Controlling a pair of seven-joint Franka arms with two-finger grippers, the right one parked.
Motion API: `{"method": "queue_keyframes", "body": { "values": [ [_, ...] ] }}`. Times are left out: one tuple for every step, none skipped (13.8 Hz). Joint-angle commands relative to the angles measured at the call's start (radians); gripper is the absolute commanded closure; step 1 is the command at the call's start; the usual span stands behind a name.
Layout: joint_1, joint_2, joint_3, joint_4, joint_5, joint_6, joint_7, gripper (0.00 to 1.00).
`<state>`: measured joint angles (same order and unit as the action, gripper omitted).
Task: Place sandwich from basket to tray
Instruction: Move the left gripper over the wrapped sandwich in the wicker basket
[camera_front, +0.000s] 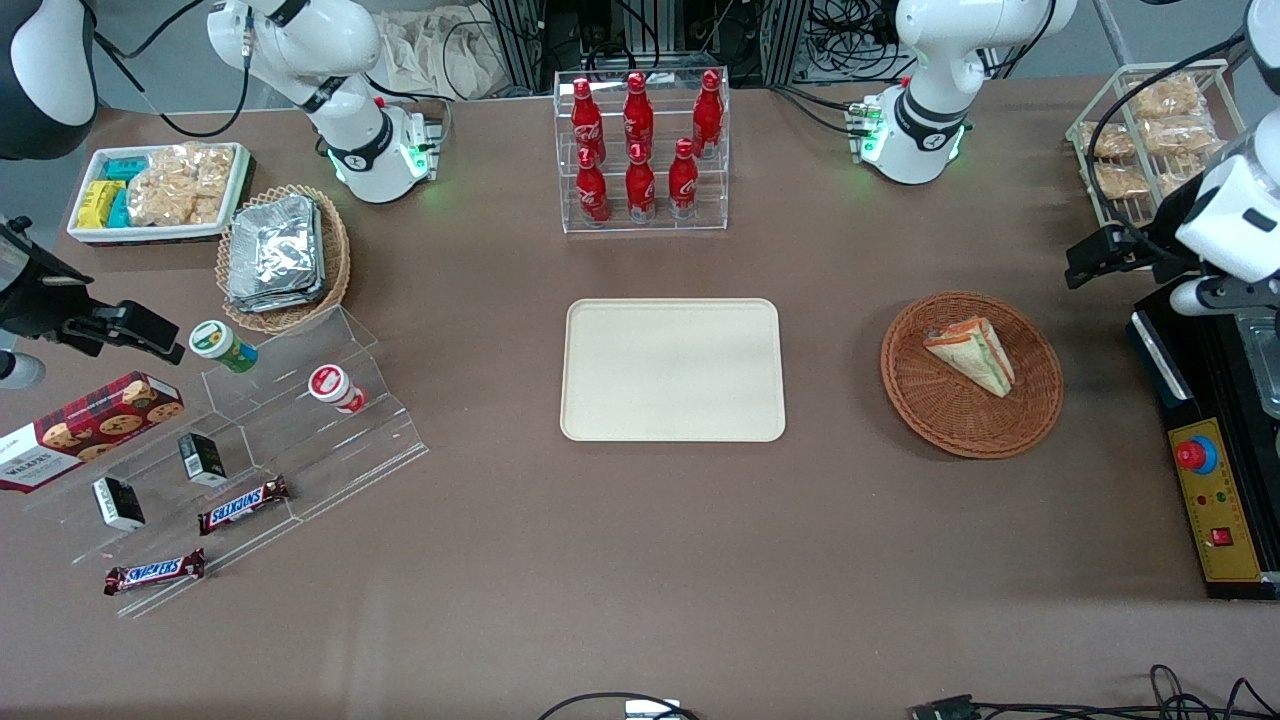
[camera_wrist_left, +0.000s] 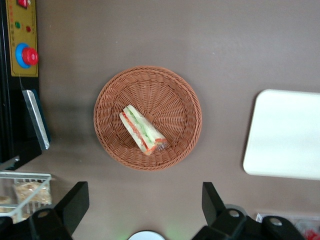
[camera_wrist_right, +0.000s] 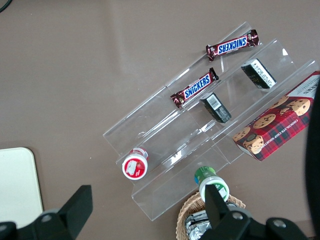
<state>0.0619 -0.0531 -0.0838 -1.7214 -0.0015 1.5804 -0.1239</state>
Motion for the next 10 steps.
{"method": "queue_keyframes", "body": {
  "values": [
    [0.024,-0.111,-0.004,-0.252,0.0,0.188,-0.074,0.0],
    [0.042,-0.138,-0.005,-0.341,-0.005,0.269,-0.082,0.0],
    [0.044,-0.155,-0.005,-0.406,-0.005,0.335,-0.112,0.0],
    [0.044,-0.16,-0.005,-0.452,-0.005,0.383,-0.147,0.0],
    [0.044,-0.162,-0.005,-0.481,-0.005,0.417,-0.178,0.0],
    [0.044,-0.159,-0.005,-0.501,-0.003,0.438,-0.21,0.0],
    [0.044,-0.157,-0.005,-0.523,-0.003,0.458,-0.239,0.0],
    [0.042,-0.157,-0.005,-0.544,-0.003,0.484,-0.281,0.0],
    [0.042,-0.157,-0.007,-0.57,-0.003,0.512,-0.316,0.0],
    [0.042,-0.159,-0.007,-0.602,-0.003,0.548,-0.344,0.0]
  ]
}}
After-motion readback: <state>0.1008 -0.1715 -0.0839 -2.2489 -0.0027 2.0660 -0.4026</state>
